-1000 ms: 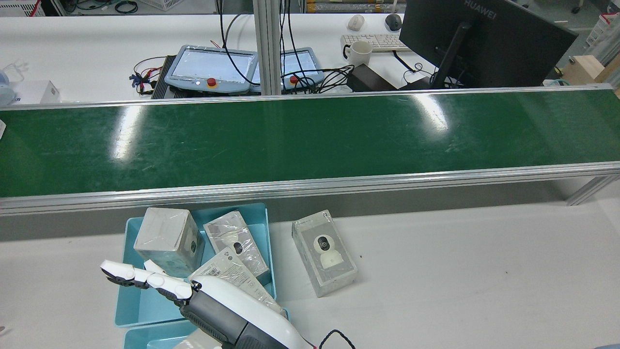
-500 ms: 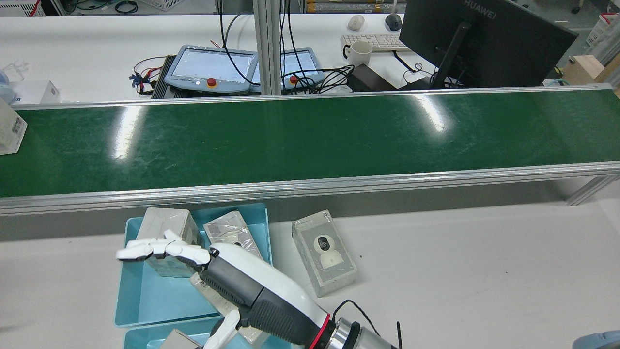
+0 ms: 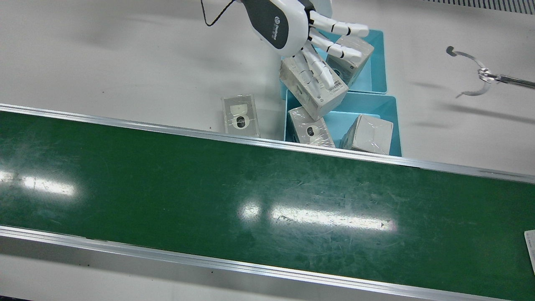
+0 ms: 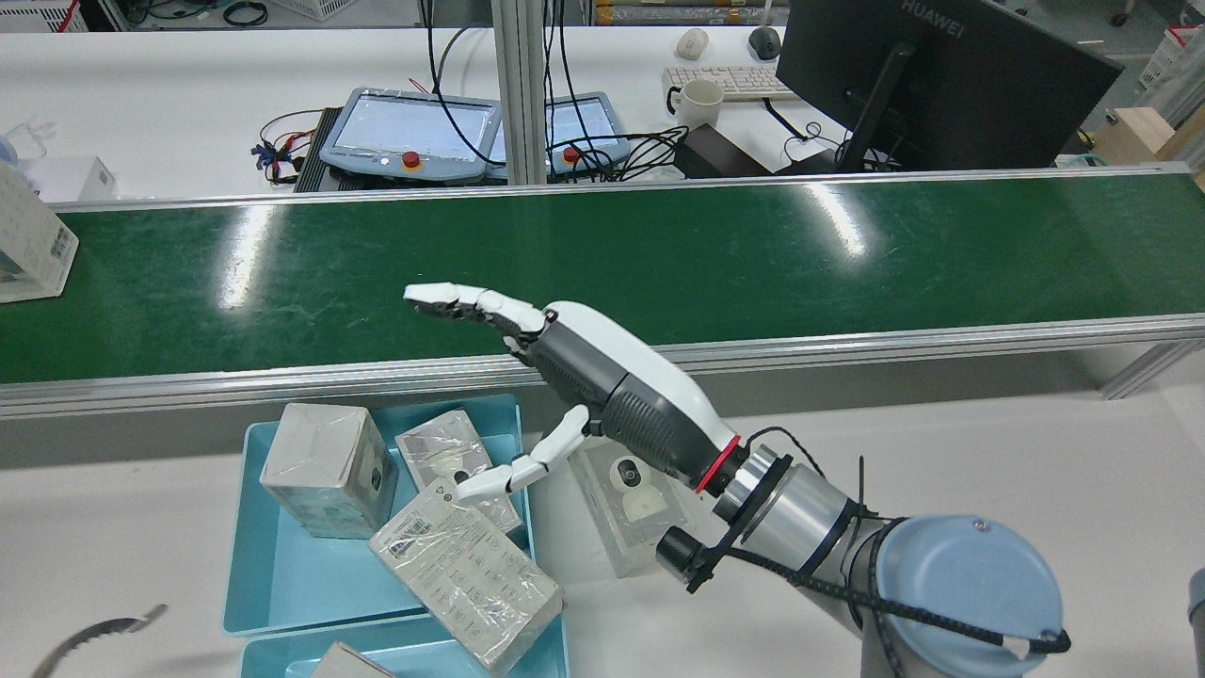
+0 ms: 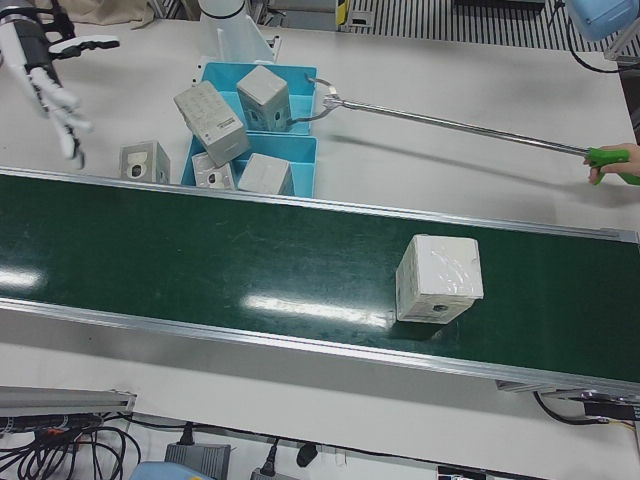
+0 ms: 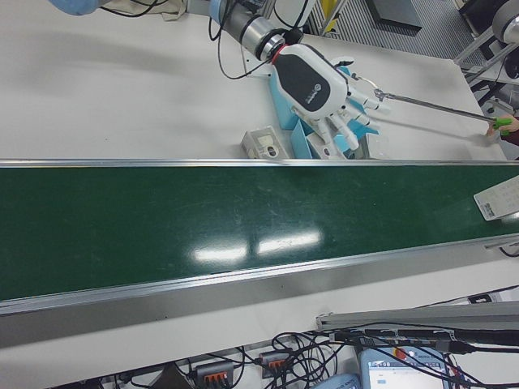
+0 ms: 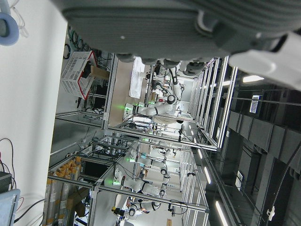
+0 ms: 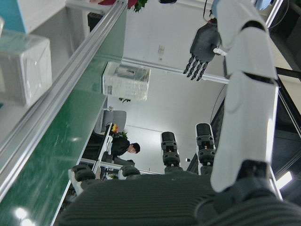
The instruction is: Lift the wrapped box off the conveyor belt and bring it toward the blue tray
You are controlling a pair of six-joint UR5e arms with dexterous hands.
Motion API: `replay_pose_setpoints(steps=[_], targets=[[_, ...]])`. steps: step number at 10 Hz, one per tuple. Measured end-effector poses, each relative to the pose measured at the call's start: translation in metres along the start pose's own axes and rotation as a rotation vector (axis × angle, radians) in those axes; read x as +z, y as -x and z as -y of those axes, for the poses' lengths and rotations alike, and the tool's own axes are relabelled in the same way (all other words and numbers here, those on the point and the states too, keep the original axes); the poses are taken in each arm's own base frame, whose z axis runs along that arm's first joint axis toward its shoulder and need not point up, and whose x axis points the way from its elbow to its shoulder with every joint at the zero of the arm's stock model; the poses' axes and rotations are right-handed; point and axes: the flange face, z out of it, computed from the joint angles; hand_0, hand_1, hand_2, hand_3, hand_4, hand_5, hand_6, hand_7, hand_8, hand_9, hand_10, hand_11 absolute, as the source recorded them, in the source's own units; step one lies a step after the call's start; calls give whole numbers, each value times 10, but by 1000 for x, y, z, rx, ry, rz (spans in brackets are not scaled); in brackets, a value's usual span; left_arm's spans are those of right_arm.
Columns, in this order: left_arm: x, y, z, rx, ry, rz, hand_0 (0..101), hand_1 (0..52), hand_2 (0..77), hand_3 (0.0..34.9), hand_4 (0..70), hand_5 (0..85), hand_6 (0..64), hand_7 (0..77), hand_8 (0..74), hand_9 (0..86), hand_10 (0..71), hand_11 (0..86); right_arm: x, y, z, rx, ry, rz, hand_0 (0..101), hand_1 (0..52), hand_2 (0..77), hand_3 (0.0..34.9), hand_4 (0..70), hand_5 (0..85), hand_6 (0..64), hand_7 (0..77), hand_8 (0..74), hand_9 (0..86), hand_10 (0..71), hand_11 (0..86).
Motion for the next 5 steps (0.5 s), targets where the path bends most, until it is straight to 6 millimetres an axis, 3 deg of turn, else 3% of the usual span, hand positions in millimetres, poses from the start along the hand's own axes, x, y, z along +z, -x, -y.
replay_pose_setpoints(steps=[3, 4, 5], targets=[[0, 0, 0, 0, 0, 0, 0, 0, 5, 0, 0, 5, 0, 5, 5, 5, 5, 0, 2, 50, 117, 53, -210, 74, 420, 115, 142, 305, 11, 120, 0, 125, 0, 16, 5, 16], [0, 0, 0, 0, 0, 0, 0, 0, 5, 0, 5, 5, 5, 5, 0, 5, 5, 0, 1, 63, 146, 77, -261, 101, 408, 76, 131, 306, 0, 104, 0, 98, 0, 16, 5, 16], [0, 0, 0, 0, 0, 0, 0, 0, 5, 0, 0, 5, 0, 5, 5, 0, 5, 0, 0, 70, 168, 105, -300, 118, 383, 82, 104, 304, 0, 153, 0, 120, 0, 16, 22, 38]])
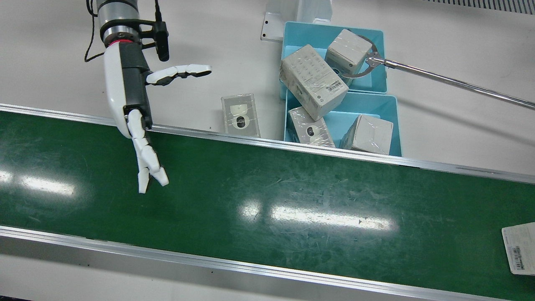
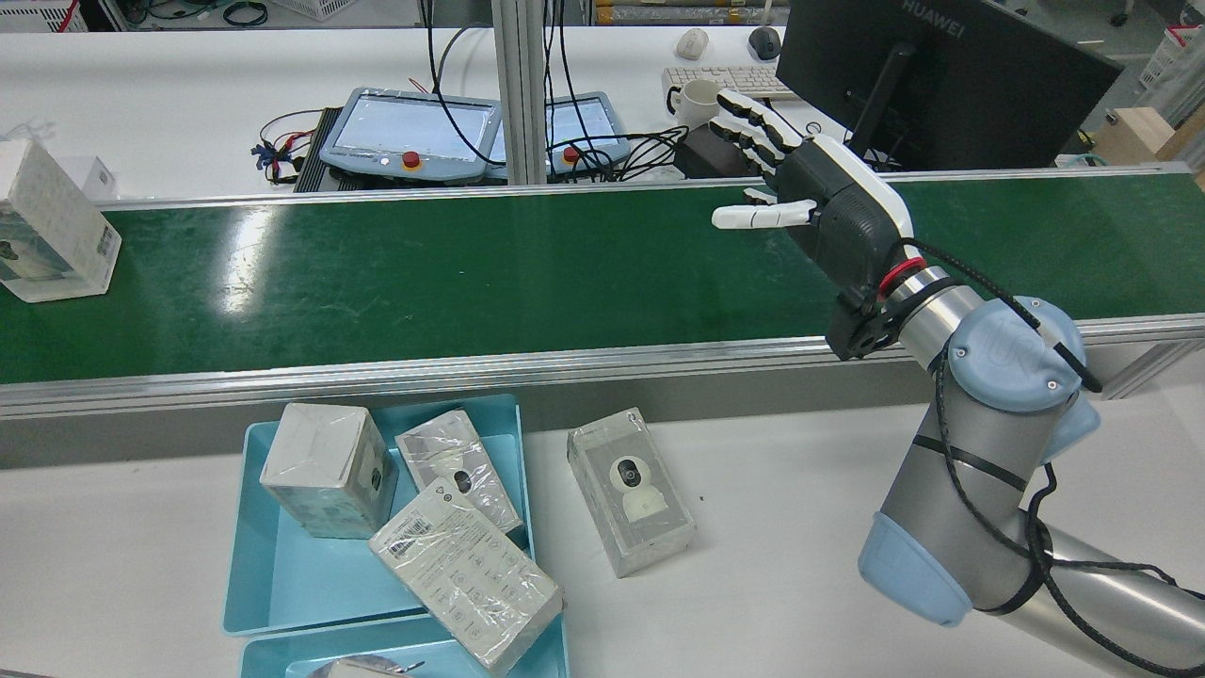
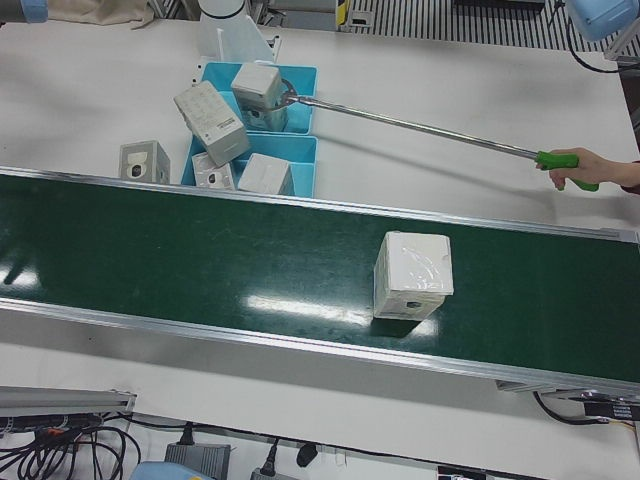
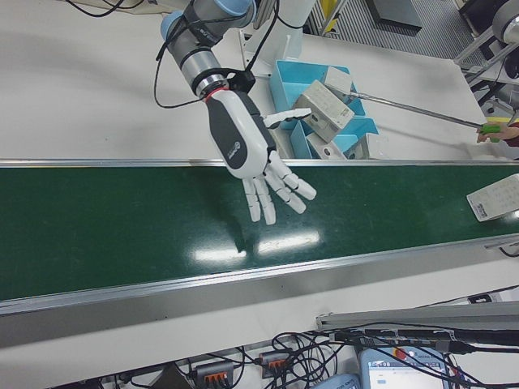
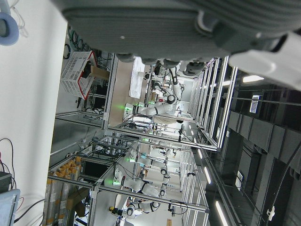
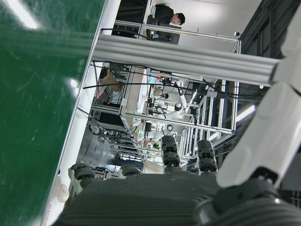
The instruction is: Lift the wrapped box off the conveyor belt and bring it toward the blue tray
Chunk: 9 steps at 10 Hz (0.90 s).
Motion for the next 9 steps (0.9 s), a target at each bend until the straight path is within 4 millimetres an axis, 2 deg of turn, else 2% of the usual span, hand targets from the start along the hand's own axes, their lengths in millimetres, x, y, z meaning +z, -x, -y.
replay_pose_setpoints(steps=[1, 2, 4, 5, 6, 7, 9], targets=[[0, 0, 0, 0, 0, 0, 0, 0, 5, 0, 0, 5, 0, 5, 5, 0, 5, 0, 4, 6, 13, 20, -25, 12, 367, 71, 87, 304, 0, 153, 0, 120, 0, 16, 22, 38], [0, 0, 0, 0, 0, 0, 0, 0, 5, 0, 5, 5, 0, 5, 5, 5, 5, 0, 7, 12, 20, 34, -37, 23, 295, 38, 44, 304, 0, 169, 0, 120, 0, 16, 33, 38], [0, 0, 0, 0, 0, 0, 0, 0, 11, 0, 5, 5, 0, 5, 5, 0, 0, 0, 12, 19, 22, 64, -23, 43, 295, 38, 44, 304, 0, 169, 0, 120, 0, 16, 33, 38], [0, 0, 0, 0, 0, 0, 0, 0, 11, 0, 5, 5, 0, 5, 5, 0, 0, 0, 15, 21, 20, 78, -3, 48, 283, 49, 44, 305, 0, 87, 0, 76, 11, 16, 44, 65], [0, 0, 0, 0, 0, 0, 0, 0, 5, 0, 5, 5, 5, 5, 5, 0, 5, 0, 17, 23, 19, 89, 15, 51, 283, 49, 44, 305, 0, 87, 0, 76, 11, 16, 44, 65], [0, 0, 0, 0, 0, 0, 0, 0, 5, 0, 0, 5, 0, 5, 5, 0, 5, 0, 20, 26, 17, 97, 32, 57, 255, 49, 44, 302, 0, 38, 0, 55, 22, 71, 44, 65], [0, 0, 0, 0, 0, 0, 0, 0, 11, 0, 0, 5, 0, 5, 5, 0, 5, 0, 27, 32, 7, 104, 96, 60, 386, 115, 109, 304, 0, 27, 0, 55, 33, 60, 27, 44]])
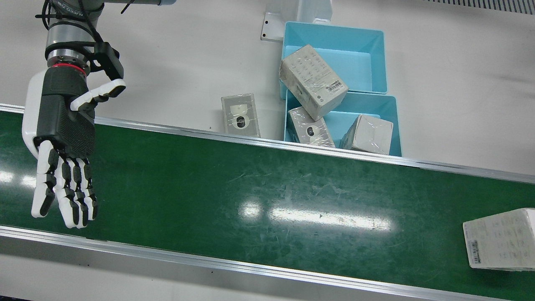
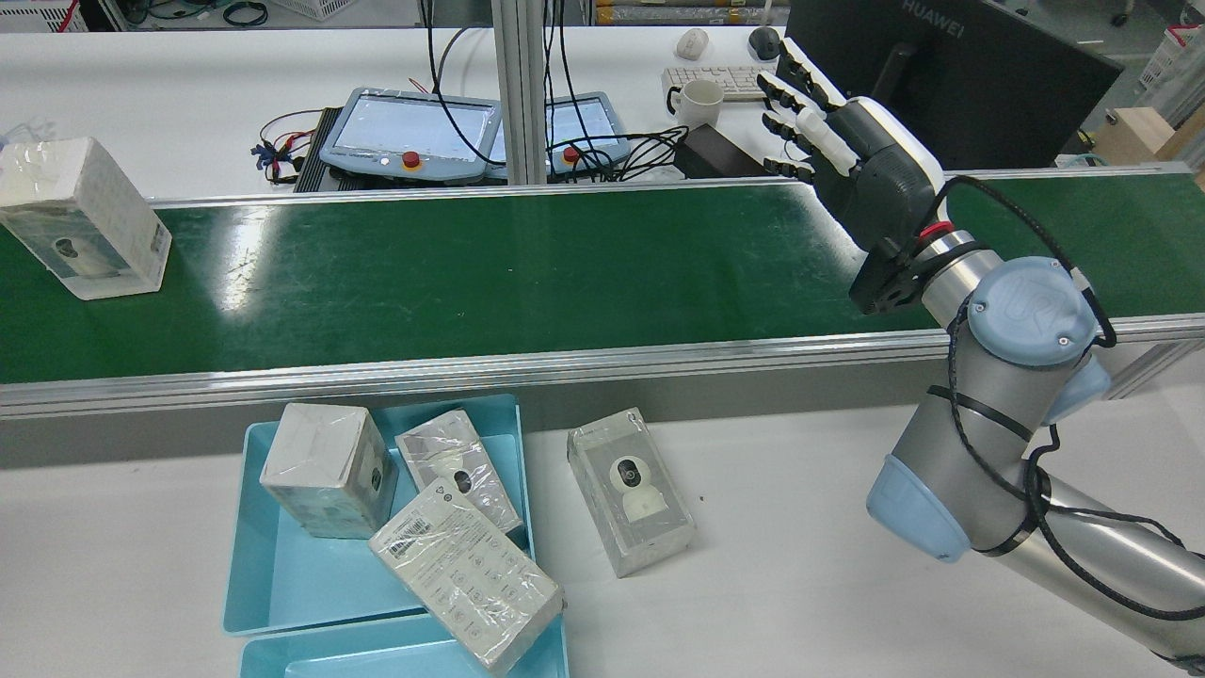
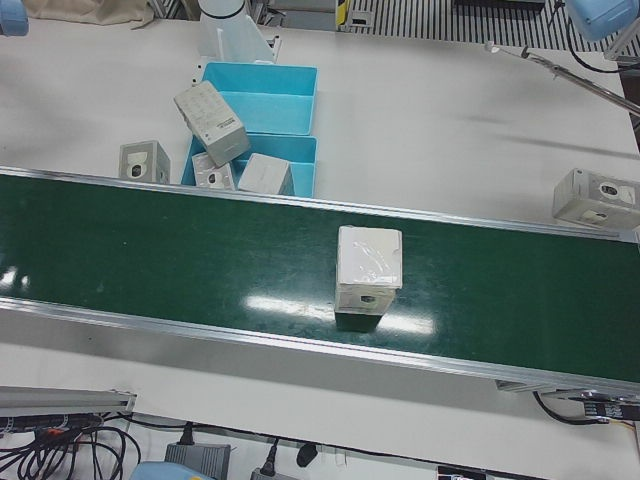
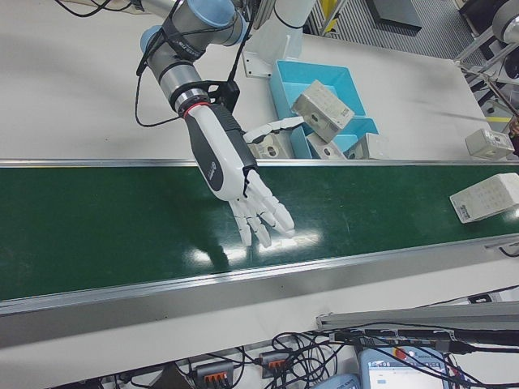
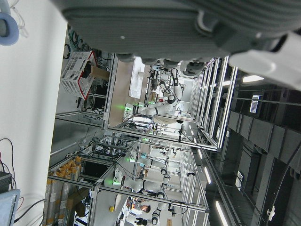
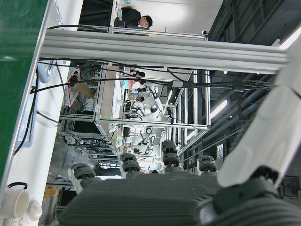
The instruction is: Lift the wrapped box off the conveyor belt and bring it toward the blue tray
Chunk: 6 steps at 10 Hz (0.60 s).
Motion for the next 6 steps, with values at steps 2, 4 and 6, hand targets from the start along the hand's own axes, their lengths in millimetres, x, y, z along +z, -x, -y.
replay_pose_setpoints(steps=[2, 4, 6], targets=[[0, 0, 0, 0, 0, 0, 0, 0, 5, 0, 0, 5, 0, 5, 5, 0, 5, 0, 8, 3, -16, -44, 58, 4, 319, 22, 71, 303, 0, 44, 0, 114, 33, 71, 27, 38], [0, 0, 0, 0, 0, 0, 0, 0, 5, 0, 5, 5, 5, 5, 5, 5, 5, 0, 5, 8, -22, -116, 26, 1, 492, 218, 76, 302, 87, 120, 0, 180, 0, 44, 0, 11], [0, 0, 0, 0, 0, 0, 0, 0, 11, 0, 5, 5, 5, 5, 5, 0, 5, 0, -7, 17, -21, -176, -61, 3, 492, 191, 196, 302, 87, 120, 0, 180, 0, 44, 0, 11]])
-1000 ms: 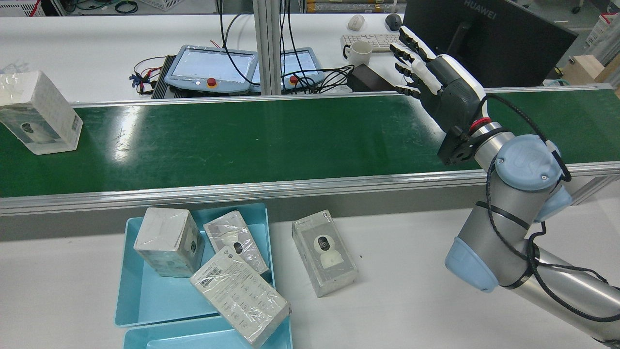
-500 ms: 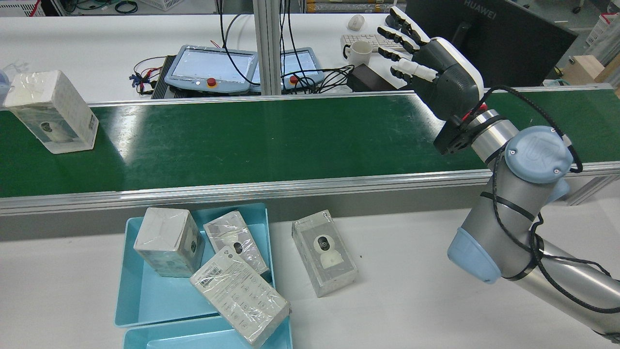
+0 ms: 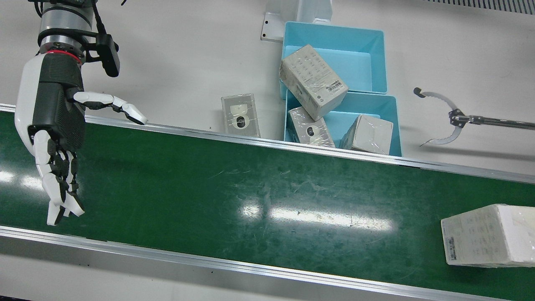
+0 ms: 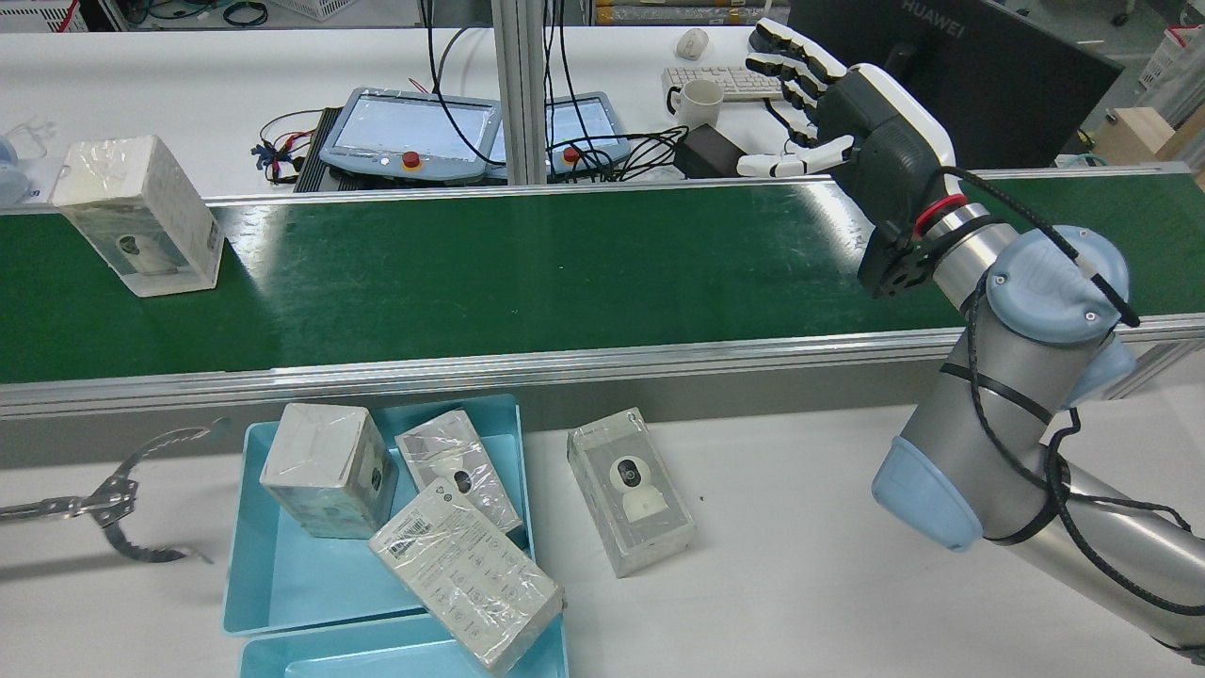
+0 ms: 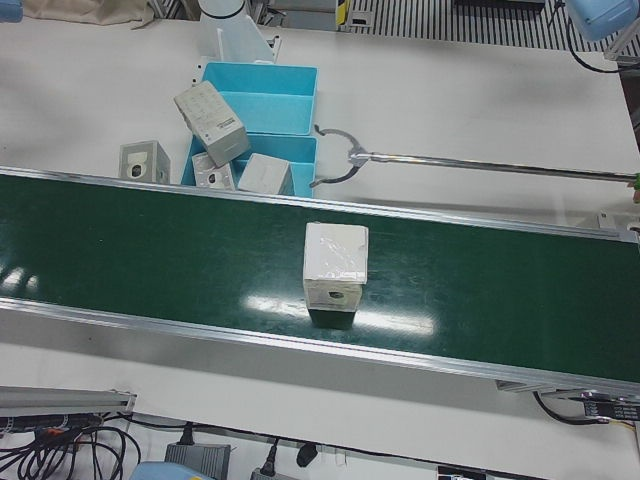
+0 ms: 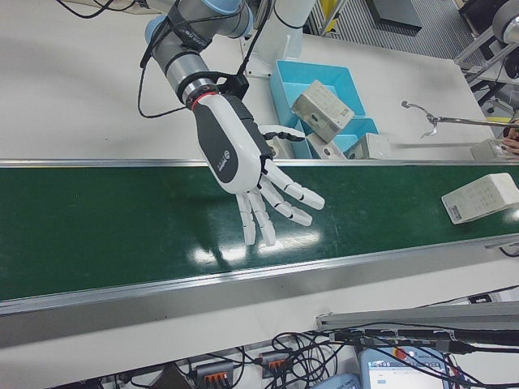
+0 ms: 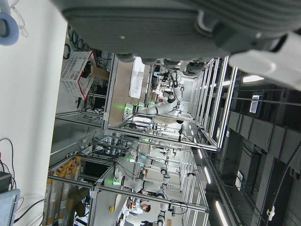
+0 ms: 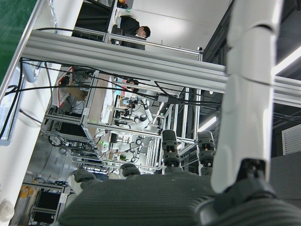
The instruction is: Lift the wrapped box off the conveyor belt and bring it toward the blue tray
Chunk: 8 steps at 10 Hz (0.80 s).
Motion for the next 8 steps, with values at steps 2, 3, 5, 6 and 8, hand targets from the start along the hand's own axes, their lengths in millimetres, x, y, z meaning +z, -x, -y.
replay_pose_setpoints(steps=[2, 3, 5, 6, 8], targets=[[0, 0, 0, 0, 0, 0, 0, 0, 11, 0, 0, 5, 5, 5, 5, 0, 5, 0, -7, 6, 1, -24, -48, 0, 488, 180, 224, 303, 27, 120, 0, 158, 0, 27, 0, 11], [0, 0, 0, 0, 0, 0, 0, 0, 11, 0, 0, 5, 5, 5, 5, 0, 5, 0, -8, 7, 2, -28, -57, 1, 488, 180, 224, 303, 27, 120, 0, 158, 0, 27, 0, 11], [0, 0, 0, 0, 0, 0, 0, 0, 5, 0, 0, 5, 0, 5, 5, 5, 5, 0, -9, 7, 2, -28, -62, 1, 480, 185, 224, 303, 27, 142, 0, 158, 0, 54, 0, 11], [0, 0, 0, 0, 0, 0, 0, 0, 11, 0, 5, 5, 0, 5, 5, 0, 0, 0, -9, 7, 1, -27, -62, 2, 478, 185, 229, 302, 0, 158, 0, 158, 0, 54, 0, 11], [0, 0, 0, 0, 0, 0, 0, 0, 5, 0, 5, 5, 0, 5, 5, 0, 5, 0, -9, 7, 1, -25, -58, 3, 479, 185, 251, 302, 33, 158, 0, 164, 22, 49, 5, 11]])
